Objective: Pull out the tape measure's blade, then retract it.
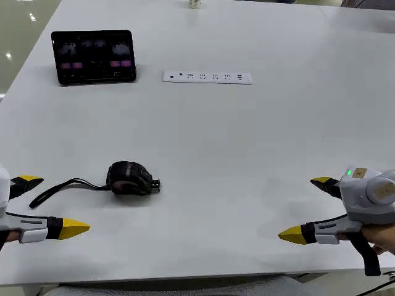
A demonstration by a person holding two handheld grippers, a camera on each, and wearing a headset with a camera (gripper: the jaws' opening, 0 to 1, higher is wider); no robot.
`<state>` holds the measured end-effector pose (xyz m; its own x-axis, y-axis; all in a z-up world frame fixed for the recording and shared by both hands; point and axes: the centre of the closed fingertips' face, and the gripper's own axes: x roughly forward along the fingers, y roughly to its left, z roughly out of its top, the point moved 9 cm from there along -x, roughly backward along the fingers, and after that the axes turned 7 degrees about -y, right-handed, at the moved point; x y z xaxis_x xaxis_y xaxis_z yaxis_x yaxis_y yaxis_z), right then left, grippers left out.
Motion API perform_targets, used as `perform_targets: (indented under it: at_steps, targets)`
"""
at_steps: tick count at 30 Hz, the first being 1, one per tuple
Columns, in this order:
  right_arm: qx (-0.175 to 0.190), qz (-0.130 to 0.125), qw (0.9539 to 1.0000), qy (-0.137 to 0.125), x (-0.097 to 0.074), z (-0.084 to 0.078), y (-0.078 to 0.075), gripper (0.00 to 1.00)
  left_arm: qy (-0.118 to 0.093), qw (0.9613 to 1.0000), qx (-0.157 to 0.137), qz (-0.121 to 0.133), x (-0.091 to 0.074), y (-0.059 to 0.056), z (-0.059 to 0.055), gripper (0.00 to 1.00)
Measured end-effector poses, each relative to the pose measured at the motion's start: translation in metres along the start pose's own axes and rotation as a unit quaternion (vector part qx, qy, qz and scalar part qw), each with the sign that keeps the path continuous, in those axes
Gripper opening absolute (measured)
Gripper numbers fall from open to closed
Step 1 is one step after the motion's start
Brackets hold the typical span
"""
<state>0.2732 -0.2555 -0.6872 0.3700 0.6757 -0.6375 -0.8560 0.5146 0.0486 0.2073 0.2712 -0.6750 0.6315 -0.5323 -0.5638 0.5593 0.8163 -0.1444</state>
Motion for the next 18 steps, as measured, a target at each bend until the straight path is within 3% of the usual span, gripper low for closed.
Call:
perform_targets:
  at_steps: [7,18]
  targets:
    - [0.000,0.000,1.0000,0.001,-0.0025,-0.0007,0.0002,0.99,0.011,0.9999,0.004,-0.012,0.0007,-0.0015,-0.0016,0.99]
    - [-0.001,0.002,1.0000,0.001,-0.0043,-0.0007,0.0069,0.99,0.012,0.9999,0.000,-0.011,-0.0016,0.0004,-0.0014,0.99]
